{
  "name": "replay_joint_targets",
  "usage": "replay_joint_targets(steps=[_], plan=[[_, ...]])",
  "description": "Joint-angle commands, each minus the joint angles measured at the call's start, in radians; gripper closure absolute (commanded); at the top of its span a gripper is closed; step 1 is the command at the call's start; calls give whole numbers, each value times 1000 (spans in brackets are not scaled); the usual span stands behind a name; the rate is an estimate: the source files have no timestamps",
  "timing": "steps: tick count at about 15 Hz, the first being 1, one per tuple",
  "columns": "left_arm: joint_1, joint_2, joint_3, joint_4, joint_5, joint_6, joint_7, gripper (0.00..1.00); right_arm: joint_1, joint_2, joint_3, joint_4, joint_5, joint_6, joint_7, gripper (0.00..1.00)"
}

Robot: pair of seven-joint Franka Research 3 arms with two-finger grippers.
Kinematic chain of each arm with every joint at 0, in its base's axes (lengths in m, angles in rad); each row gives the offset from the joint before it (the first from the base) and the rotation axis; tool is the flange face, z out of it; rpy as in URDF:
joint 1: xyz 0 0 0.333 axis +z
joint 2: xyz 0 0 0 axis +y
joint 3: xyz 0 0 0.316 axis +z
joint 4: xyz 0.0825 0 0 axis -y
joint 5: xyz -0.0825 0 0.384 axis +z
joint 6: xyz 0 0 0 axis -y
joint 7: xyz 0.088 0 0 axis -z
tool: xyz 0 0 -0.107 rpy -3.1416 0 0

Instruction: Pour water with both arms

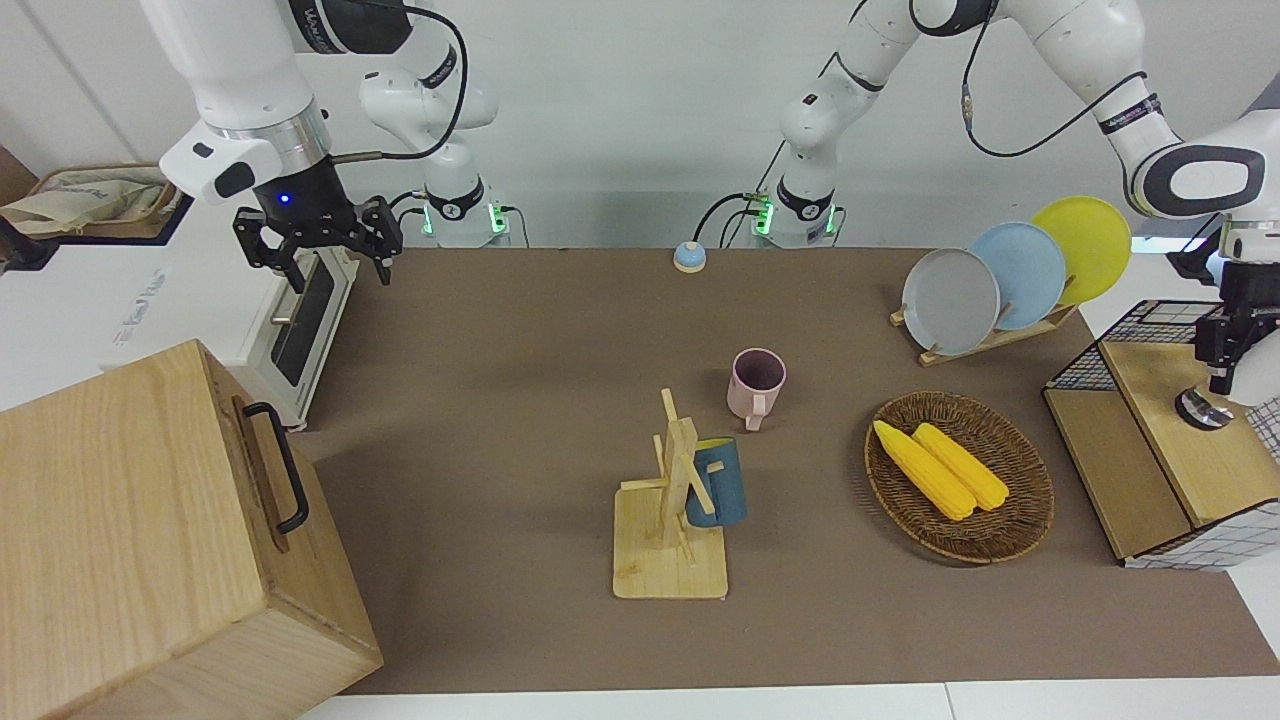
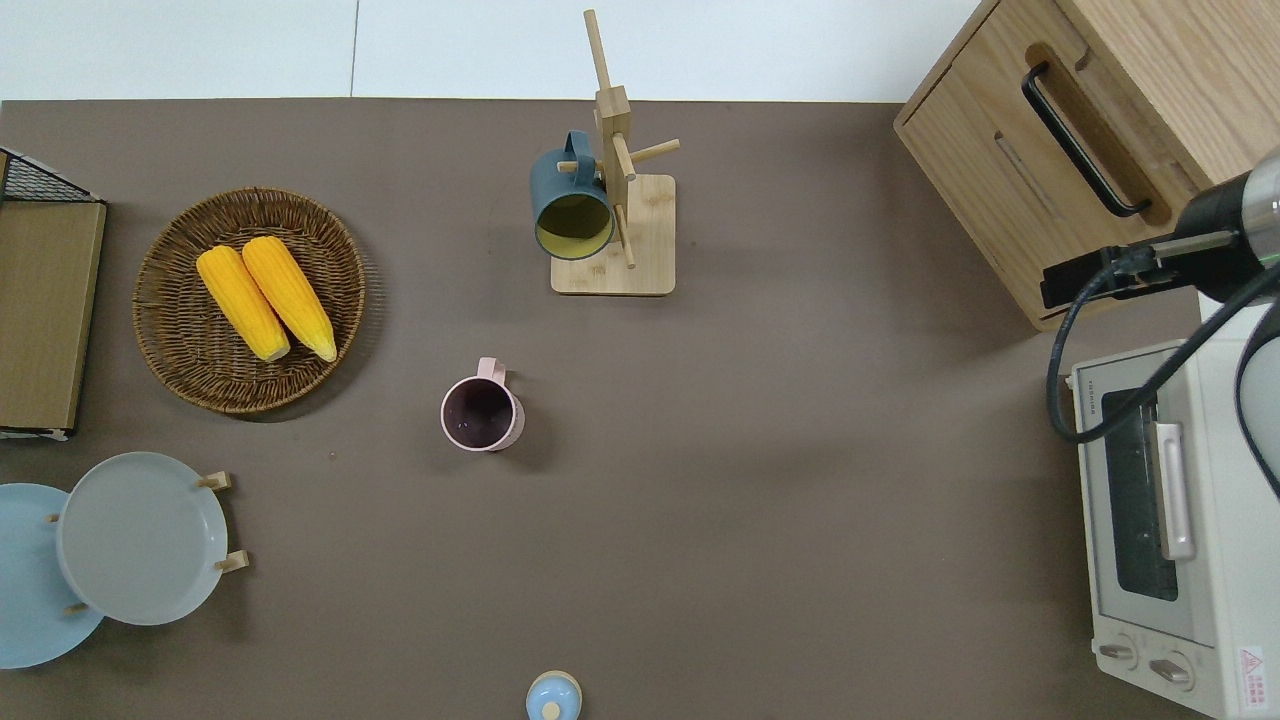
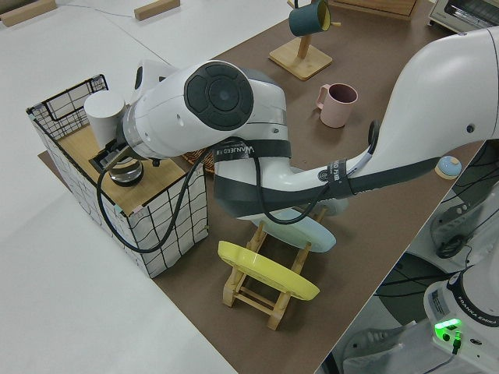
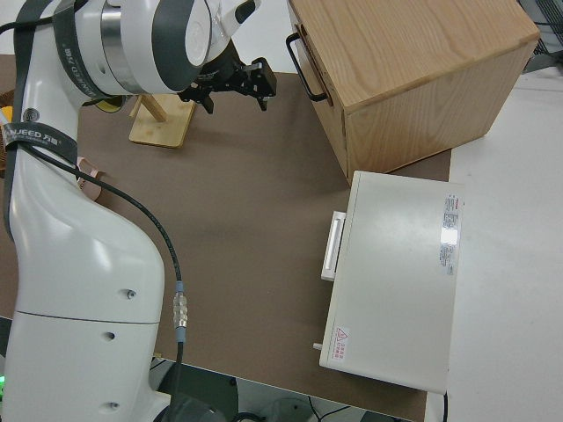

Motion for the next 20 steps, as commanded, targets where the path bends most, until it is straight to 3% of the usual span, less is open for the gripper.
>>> replay_joint_targets(steps=[1, 3, 7, 9, 12, 17, 20], plan=[[4, -6, -4, 10, -16, 10, 15, 2, -18, -21, 12, -26, 7, 0, -25, 13], [4, -8, -4, 10, -8, 3, 11, 2, -18, -23, 12, -26, 7, 0, -25, 13], [6, -12, -6, 28, 177, -54, -153, 2, -18, -21, 12, -26, 7, 2, -25, 13], [6, -12, -4, 76, 269, -155, -239, 2, -18, -23, 12, -26, 7, 2, -25, 13], [9, -15, -3, 117, 311, -262, -268, 2, -18, -23, 12, -26, 7, 2, -25, 13], [7, -75, 61, 153, 406, -486, -287, 2, -18, -23, 12, -26, 7, 2, -25, 13], [3, -95, 59, 200, 469, -637, -354, 2, -18, -23, 12, -26, 7, 0, -25, 13]])
